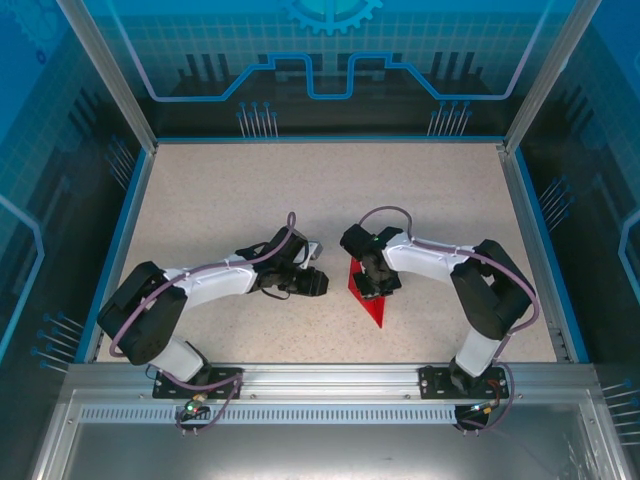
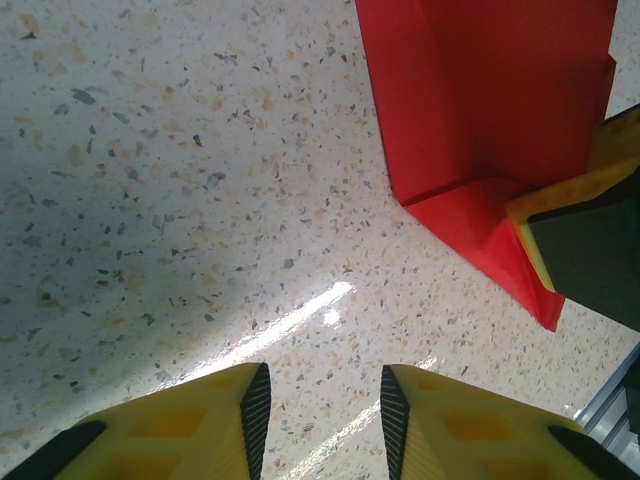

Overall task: Fold a paper plane with a square sheet of paper (pick it up from the middle)
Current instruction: Turn over a paper plane at the center of the table, then reset both arms

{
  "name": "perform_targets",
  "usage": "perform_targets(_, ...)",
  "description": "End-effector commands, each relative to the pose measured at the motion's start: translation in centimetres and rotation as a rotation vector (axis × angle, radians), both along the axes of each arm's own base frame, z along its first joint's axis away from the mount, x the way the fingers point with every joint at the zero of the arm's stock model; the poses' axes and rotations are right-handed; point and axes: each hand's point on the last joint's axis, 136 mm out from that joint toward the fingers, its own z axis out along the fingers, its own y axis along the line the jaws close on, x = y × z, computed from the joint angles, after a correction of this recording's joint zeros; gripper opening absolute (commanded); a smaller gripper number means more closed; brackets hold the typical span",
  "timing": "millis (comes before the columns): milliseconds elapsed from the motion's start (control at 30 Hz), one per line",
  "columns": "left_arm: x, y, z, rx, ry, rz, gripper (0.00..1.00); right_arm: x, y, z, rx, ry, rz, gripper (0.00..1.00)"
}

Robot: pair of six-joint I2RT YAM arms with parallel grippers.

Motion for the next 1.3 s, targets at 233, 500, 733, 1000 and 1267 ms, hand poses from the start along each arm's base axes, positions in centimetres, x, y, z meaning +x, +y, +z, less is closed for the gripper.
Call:
perform_targets(233,-0.4,0.2,-1.4,0.002,0.041,-0.001,0.37,-0.8,-0.2,-1.5,-0.032,0.012,0.003,0.28)
perform_targets(500,-0.6,0.3,-2.0,0.014,0.052,-0.004,0.37,-1.2,-0.6,-2.2,-0.052,0.019,-0.001,0.28)
perform_targets(733,-0.4,0.2,-2.1,0.013,0.051,-0.006,0.37,-0.8,-0.1,-1.2,-0.044,-0.008,0.010,0.28)
perform_targets(1000,0.6,0.2,-0.1,0.028,-0.009,-0.011,0.37,0.1,0.4,2.3,0.000,-0.064,0.014,0.34)
perform_targets(1267,3.1,3.5,5.1,0.221,-0.198,0.021,0.49,1.5,0.6,6.9,0.139,-0.141,0.031,0.40)
